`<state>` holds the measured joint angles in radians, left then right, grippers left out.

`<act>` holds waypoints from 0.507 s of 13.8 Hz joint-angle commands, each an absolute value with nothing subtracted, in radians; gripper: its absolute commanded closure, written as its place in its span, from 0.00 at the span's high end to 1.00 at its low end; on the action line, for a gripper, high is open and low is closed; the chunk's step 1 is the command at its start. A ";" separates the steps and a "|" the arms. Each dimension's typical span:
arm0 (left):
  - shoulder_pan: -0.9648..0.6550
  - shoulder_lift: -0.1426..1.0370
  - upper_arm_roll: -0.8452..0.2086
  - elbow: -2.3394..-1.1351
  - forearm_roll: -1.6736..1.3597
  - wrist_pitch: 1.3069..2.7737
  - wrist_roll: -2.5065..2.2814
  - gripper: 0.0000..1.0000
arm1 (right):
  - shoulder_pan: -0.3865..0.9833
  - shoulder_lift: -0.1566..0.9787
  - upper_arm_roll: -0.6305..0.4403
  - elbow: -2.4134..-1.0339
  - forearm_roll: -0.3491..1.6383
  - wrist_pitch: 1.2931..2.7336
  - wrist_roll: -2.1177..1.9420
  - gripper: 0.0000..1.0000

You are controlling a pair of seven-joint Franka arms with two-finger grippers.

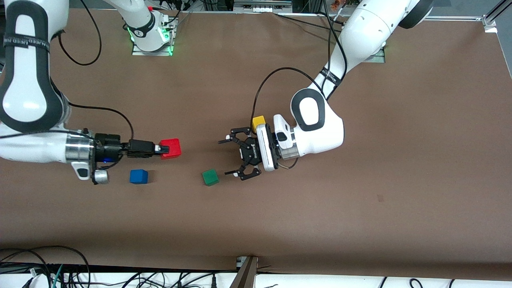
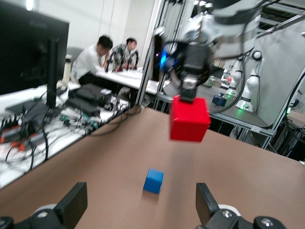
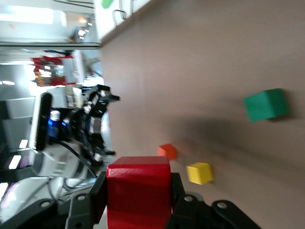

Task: Pass red block to right arm, stack on blue
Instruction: 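Open the left gripper and pull back while the right gripper takes the cube, then move the red cube with the right gripper over the blue cube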

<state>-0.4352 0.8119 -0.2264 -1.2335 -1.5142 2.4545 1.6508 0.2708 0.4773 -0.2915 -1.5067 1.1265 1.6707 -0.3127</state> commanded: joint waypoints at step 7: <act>-0.400 0.795 0.041 -1.203 -0.919 2.070 0.964 1.00 | 0.276 0.278 -0.324 -1.629 0.584 1.828 -0.299 0.00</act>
